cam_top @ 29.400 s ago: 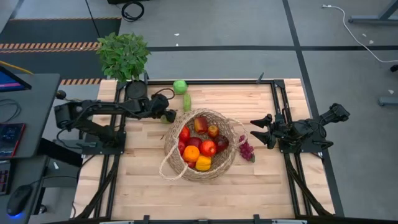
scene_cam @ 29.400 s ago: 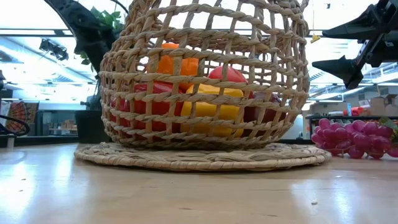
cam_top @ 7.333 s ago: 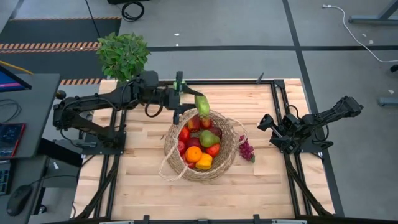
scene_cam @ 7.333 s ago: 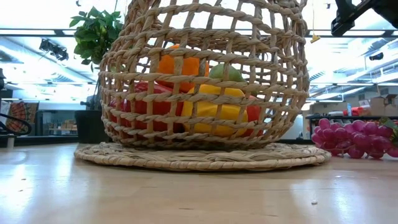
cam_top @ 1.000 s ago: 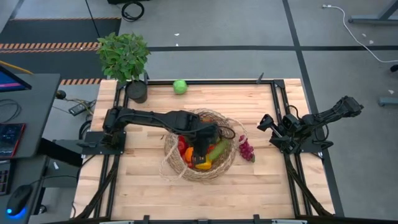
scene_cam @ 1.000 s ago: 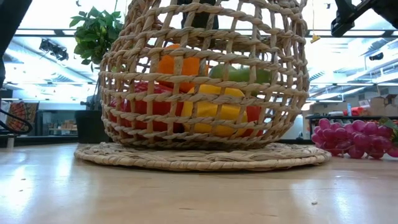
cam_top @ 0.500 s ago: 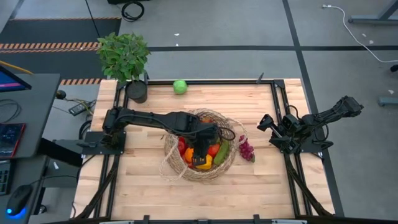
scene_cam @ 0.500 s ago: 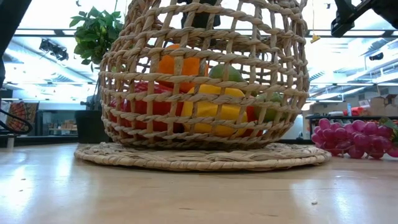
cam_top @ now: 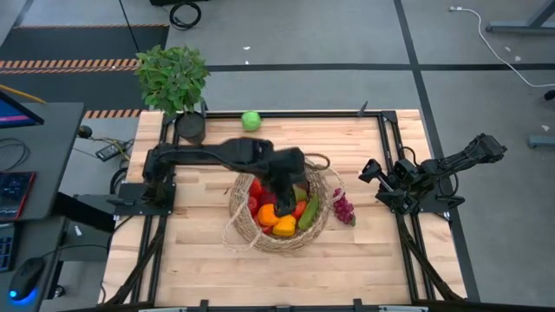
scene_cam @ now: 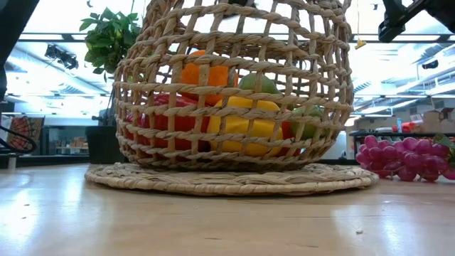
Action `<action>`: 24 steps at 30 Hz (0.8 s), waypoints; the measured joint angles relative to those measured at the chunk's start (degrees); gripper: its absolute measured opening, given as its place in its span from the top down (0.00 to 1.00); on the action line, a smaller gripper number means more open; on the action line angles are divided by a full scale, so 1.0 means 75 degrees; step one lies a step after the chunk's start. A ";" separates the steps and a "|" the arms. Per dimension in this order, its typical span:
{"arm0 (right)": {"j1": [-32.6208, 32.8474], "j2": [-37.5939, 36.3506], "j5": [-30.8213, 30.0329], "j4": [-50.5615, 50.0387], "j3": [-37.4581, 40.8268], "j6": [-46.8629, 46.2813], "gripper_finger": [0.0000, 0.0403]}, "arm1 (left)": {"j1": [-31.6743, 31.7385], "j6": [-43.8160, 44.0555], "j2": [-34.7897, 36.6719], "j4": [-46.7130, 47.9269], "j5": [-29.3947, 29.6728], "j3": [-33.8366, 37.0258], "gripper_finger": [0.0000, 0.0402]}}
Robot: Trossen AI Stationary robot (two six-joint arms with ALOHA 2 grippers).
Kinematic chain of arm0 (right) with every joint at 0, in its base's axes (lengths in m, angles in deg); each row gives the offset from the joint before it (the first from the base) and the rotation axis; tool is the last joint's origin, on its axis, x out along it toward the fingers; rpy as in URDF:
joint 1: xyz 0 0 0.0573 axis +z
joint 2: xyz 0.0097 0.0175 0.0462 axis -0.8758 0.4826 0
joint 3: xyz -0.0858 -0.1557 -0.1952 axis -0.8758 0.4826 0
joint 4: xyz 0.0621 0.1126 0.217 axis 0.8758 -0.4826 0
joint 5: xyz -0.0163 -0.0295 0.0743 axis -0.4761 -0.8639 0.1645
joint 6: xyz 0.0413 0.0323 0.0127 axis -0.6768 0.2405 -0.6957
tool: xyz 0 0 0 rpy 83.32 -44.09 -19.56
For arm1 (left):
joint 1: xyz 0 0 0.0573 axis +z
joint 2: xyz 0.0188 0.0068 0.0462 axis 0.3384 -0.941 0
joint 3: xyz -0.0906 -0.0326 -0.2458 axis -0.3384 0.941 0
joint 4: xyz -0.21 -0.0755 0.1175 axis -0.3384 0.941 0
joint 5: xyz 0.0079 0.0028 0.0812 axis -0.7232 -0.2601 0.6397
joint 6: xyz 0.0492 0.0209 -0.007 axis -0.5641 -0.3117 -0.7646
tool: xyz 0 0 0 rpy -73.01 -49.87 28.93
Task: Build produce basket
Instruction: Put the green apple into the woven basket
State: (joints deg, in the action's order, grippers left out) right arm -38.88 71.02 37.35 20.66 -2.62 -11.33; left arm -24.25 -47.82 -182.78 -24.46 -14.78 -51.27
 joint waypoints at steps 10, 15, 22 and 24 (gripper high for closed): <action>0.0000 0.0000 0.0000 0.0001 0.0000 0.0000 0.13 | 0.0754 -0.1984 0.1052 -0.0159 0.1866 -0.0968 0.46; 0.0000 0.0000 0.0000 0.0001 0.0000 0.0000 0.13 | 0.1904 -0.2123 0.1279 0.0110 0.1607 -0.0585 0.50; 0.0000 0.0000 0.0000 0.0000 0.0000 0.0003 0.13 | 0.3006 -0.2330 0.1572 -0.0340 0.1260 0.0831 0.56; 0.0000 -0.0005 0.0000 0.0011 0.0000 0.0002 0.13 | 0.3216 -0.2451 0.1665 -0.0561 0.1056 0.1413 0.57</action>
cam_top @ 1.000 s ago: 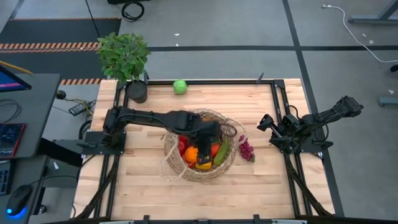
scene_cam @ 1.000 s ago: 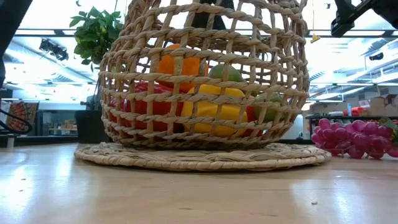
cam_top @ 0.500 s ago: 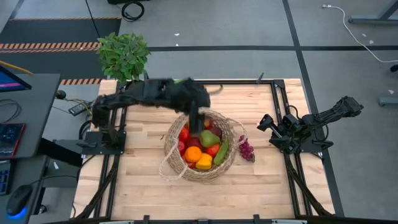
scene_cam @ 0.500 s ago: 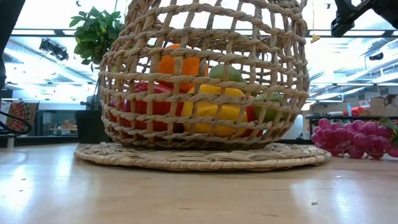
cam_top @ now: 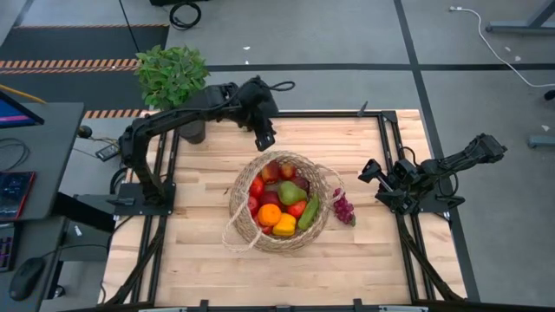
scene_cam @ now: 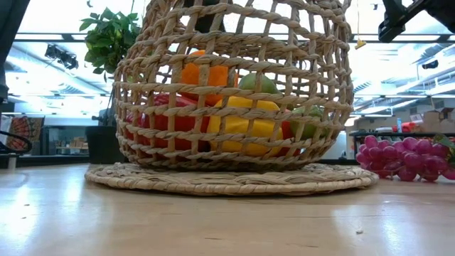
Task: Build produce basket
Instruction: Put the green apple into the woven basket
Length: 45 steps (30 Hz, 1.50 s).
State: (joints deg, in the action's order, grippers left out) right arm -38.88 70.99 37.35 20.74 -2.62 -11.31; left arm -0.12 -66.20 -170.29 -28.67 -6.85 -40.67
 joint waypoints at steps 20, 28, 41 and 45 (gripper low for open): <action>0.0000 0.0005 0.0000 -0.0013 0.0000 -0.0002 0.13 | 0.2401 -0.0413 0.0913 -0.2583 -0.0904 0.3469 0.60; 0.0000 0.0005 0.0000 -0.0010 0.0000 -0.0002 0.13 | 0.2911 -0.0321 0.0907 -0.3444 -0.0229 0.4259 0.58; 0.0000 0.0005 0.0000 -0.0013 0.0000 -0.0002 0.13 | 0.2998 -0.0300 0.0111 -0.3824 -0.0103 0.4307 0.13; 0.0000 0.0005 0.0000 -0.0010 0.0000 0.0001 0.13 | 0.2996 -0.0320 -0.0192 -0.3940 -0.0116 0.4313 0.02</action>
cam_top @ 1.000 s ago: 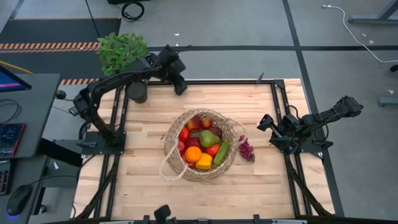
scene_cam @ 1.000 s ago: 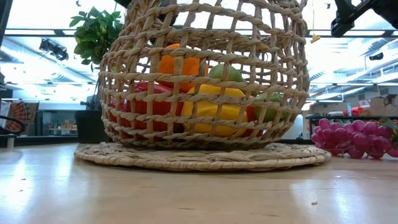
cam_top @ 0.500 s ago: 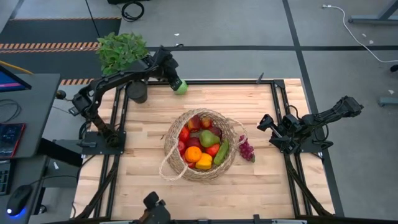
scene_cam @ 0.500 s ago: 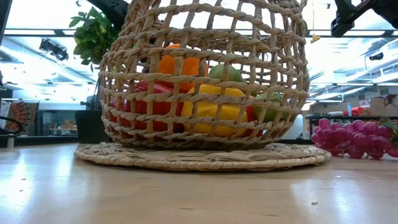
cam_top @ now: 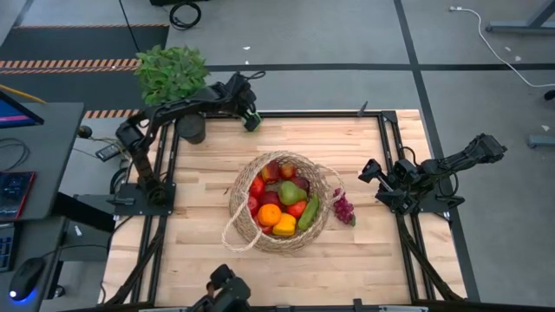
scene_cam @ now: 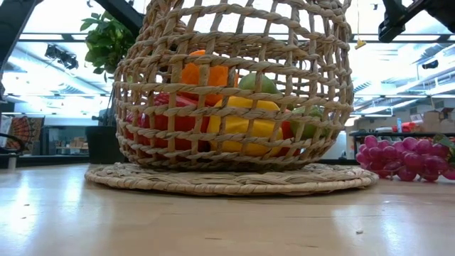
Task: Build produce basket
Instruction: Put the green apple into the woven basket
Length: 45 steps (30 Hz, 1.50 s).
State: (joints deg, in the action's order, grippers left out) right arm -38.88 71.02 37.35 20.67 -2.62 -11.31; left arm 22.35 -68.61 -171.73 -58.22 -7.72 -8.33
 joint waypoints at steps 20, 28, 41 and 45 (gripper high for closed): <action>0.0000 -0.0002 0.0000 0.0000 0.0000 -0.0001 0.13 | 0.0012 -0.0517 -0.1192 -0.0691 0.0572 -0.0003 0.01; 0.0000 0.0000 0.0000 0.0000 0.0000 -0.0002 0.13 | 0.0012 -0.0548 -0.1305 -0.0595 0.0621 -0.0020 0.01; 0.0000 0.0000 0.0000 0.0000 0.0000 0.0000 0.13 | 0.0000 -0.0500 -0.1140 -0.0223 0.0341 -0.0040 0.09; 0.0000 0.0000 0.0000 -0.0003 0.0000 -0.0002 0.13 | -0.0037 -0.0332 -0.1107 0.0040 0.0063 -0.0278 0.10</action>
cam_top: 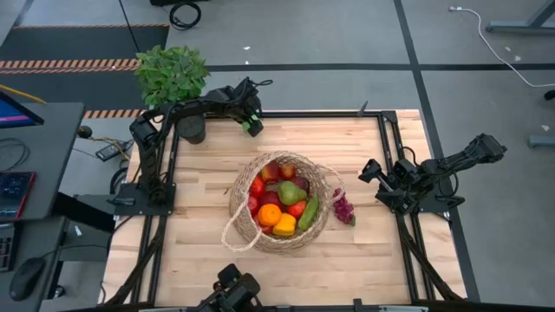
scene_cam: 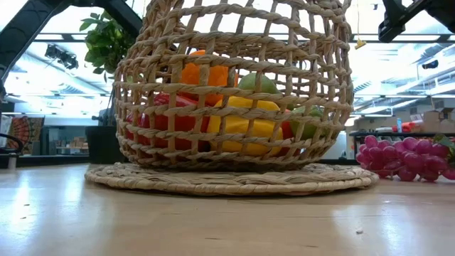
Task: Build produce basket
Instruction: Put the green apple into the woven basket
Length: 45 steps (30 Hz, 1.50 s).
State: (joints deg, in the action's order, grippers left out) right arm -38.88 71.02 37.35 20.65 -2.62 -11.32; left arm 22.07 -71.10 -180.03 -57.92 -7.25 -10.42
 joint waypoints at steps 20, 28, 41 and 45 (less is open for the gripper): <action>0.0000 -0.0003 0.0000 0.0003 0.0000 -0.0001 0.13 | -0.1046 0.1051 0.0017 0.0823 -0.0859 -0.2891 0.10; 0.0000 -0.0002 0.0000 0.0001 0.0000 -0.0001 0.13 | -0.1620 0.1444 0.0020 0.1059 -0.0859 -0.4598 0.10; 0.0000 -0.0003 0.0000 0.0003 0.0000 0.0001 0.13 | -0.2563 0.2458 0.0023 0.1224 -0.1393 -0.6691 0.10; 0.0000 0.0000 0.0000 0.0003 0.0000 -0.0001 0.13 | -0.2954 0.2457 0.0045 0.1132 -0.1800 -0.7316 0.10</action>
State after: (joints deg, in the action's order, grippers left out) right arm -38.88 71.02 37.35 20.67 -2.62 -11.33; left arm -0.09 -52.67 -179.70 -49.43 -20.75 -65.29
